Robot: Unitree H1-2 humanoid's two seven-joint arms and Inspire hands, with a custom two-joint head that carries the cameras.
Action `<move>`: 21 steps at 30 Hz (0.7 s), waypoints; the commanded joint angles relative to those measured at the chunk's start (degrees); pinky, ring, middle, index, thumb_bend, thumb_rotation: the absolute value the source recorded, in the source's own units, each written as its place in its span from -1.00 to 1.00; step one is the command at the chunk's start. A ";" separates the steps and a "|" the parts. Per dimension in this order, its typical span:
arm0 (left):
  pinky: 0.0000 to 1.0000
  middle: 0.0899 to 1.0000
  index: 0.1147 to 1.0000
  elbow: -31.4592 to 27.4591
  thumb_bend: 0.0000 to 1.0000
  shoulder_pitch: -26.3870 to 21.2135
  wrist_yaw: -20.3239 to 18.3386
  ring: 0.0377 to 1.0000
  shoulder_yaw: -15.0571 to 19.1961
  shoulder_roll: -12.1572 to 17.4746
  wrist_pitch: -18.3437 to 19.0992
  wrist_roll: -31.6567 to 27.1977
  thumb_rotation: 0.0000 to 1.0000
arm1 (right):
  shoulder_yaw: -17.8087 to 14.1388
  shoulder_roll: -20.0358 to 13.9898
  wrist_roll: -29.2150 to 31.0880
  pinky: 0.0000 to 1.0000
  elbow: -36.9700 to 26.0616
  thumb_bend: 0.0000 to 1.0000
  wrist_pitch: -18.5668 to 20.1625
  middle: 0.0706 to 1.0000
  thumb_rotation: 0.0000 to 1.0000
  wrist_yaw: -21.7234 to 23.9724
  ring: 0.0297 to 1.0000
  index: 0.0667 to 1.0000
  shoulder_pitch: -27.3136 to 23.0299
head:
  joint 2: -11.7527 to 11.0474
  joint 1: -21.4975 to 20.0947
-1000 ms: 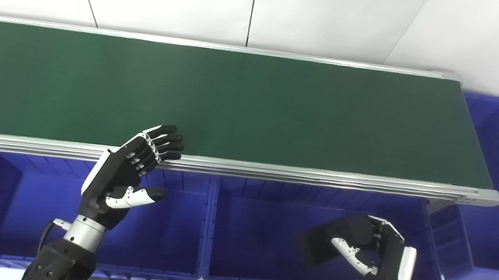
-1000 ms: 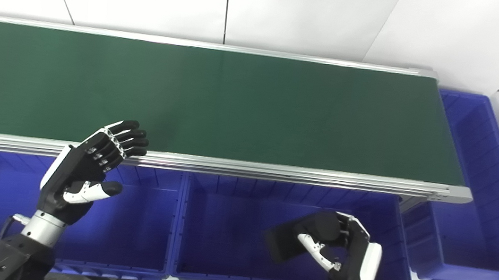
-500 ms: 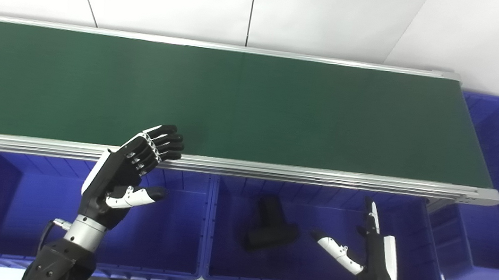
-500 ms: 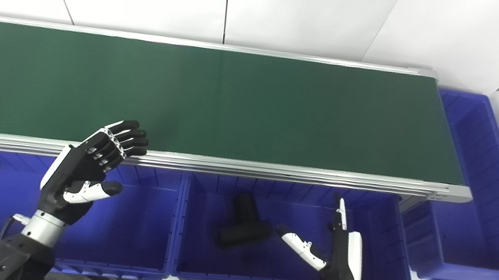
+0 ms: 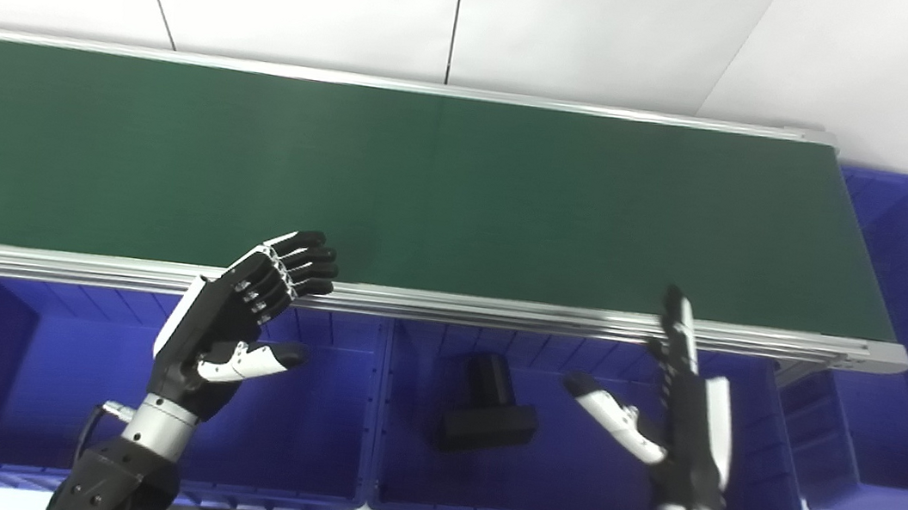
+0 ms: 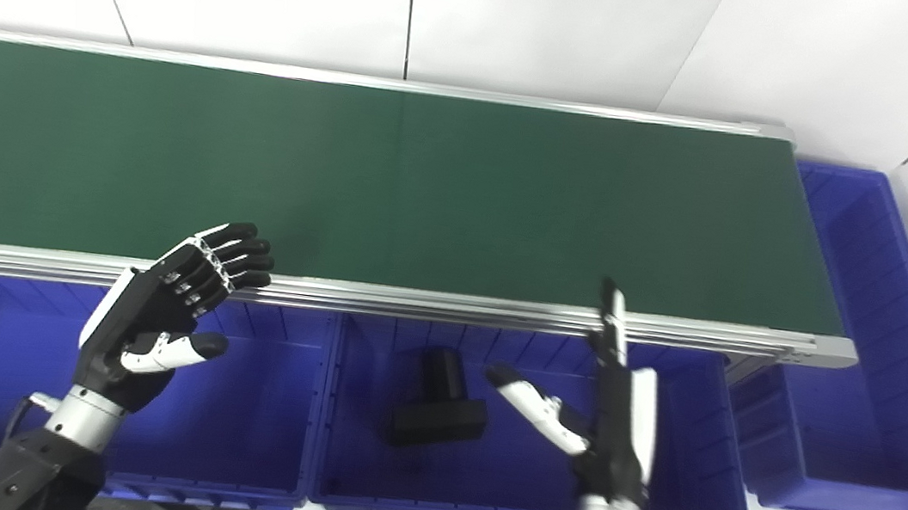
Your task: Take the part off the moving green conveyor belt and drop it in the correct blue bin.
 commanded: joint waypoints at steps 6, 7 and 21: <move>0.49 0.52 0.53 0.38 0.81 0.04 -0.28 0.52 -0.45 -1.15 -4.37 1.88 -0.34 | 6.10 0.03 1.42 0.67 -1.76 0.71 -2.41 0.79 0.23 4.98 0.76 0.87 -4.16 | -1.61 3.16; 0.49 0.53 0.53 0.62 0.82 0.11 -0.22 0.52 -0.55 -1.28 -4.68 2.23 -0.33 | 6.81 -0.21 1.43 0.67 -1.02 0.72 -2.57 0.80 0.24 5.70 0.77 0.87 -4.87 | -1.86 3.62; 0.49 0.54 0.55 3.28 0.85 1.27 0.89 0.51 -1.25 -3.17 -8.75 7.43 -0.23 | 8.73 -2.10 7.07 0.69 10.39 0.86 -8.39 0.80 0.18 9.18 0.76 0.87 -8.88 | -6.56 10.51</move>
